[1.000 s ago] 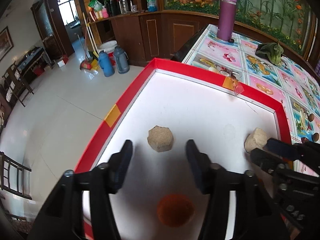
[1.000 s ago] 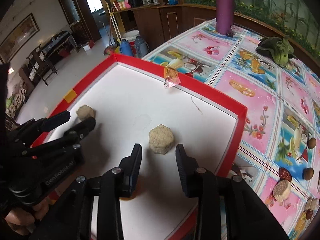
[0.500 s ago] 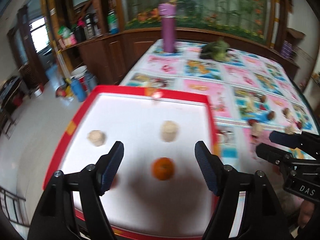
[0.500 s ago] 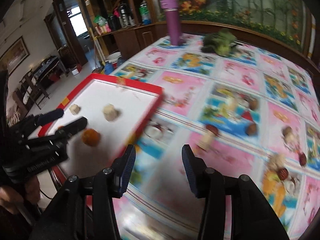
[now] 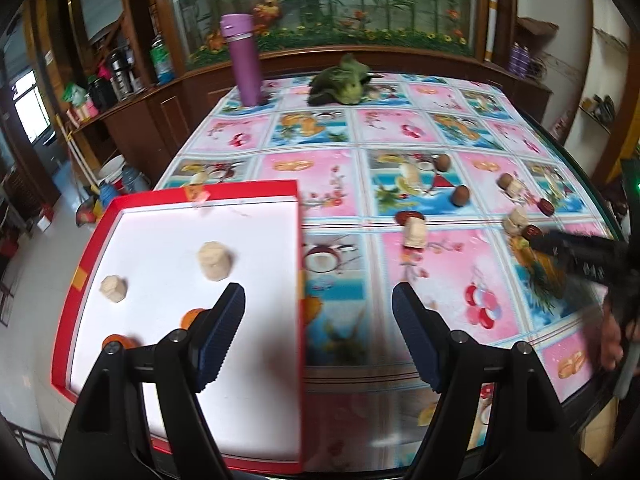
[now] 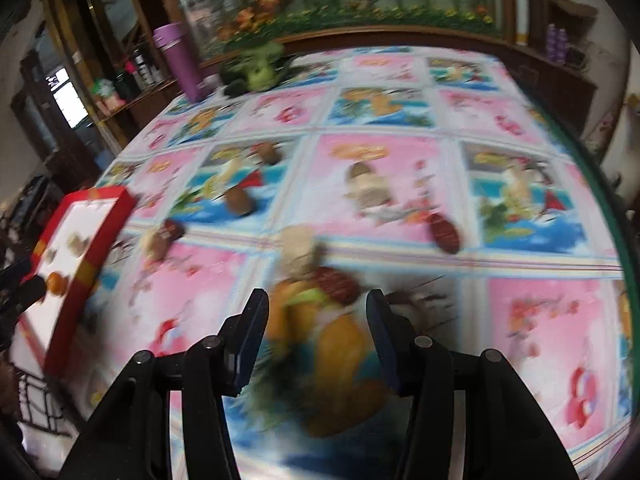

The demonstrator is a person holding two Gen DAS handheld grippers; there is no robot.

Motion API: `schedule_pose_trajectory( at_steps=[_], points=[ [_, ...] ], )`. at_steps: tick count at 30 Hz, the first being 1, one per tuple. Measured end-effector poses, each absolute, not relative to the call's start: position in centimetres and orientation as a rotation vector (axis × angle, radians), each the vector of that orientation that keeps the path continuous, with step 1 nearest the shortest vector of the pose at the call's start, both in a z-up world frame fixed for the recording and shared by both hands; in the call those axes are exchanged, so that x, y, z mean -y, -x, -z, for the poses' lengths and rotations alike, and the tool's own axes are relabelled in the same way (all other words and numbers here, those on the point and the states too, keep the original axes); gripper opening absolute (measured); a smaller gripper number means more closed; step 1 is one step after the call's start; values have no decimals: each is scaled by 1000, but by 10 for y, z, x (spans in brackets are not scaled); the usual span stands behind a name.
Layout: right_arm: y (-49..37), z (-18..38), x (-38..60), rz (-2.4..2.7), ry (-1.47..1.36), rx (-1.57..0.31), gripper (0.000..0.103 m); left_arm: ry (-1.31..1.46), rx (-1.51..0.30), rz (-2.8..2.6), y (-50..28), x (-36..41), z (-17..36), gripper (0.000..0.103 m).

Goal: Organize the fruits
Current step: 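Return to the table and grasp beige cakes with left and right grippers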

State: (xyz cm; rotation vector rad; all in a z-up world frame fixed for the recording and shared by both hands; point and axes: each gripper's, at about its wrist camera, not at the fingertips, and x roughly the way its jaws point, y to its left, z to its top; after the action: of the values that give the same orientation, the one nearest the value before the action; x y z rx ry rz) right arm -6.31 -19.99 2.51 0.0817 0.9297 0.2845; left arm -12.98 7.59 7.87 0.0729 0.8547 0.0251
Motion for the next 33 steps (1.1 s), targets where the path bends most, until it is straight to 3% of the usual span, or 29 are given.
schedule_pose_trajectory(
  at_steps=[12, 23, 30, 32, 33],
  points=[
    [44, -36, 185, -401, -31, -871, 50, -103, -908, 36, 112, -43, -66, 77],
    [31, -24, 181, -379, -41, -902, 21, -60, -935, 92, 72, -36, -52, 71],
    [33, -23, 181, -372, -44, -885, 21, -5, -980, 112, 55, -27, -38, 70],
    [32, -23, 182, -377, -44, -882, 21, -7, -979, 104, 50, -25, -35, 67],
    [33, -23, 182, -378, -46, -881, 21, -9, -987, 100, 46, -25, -33, 57]
  ],
)
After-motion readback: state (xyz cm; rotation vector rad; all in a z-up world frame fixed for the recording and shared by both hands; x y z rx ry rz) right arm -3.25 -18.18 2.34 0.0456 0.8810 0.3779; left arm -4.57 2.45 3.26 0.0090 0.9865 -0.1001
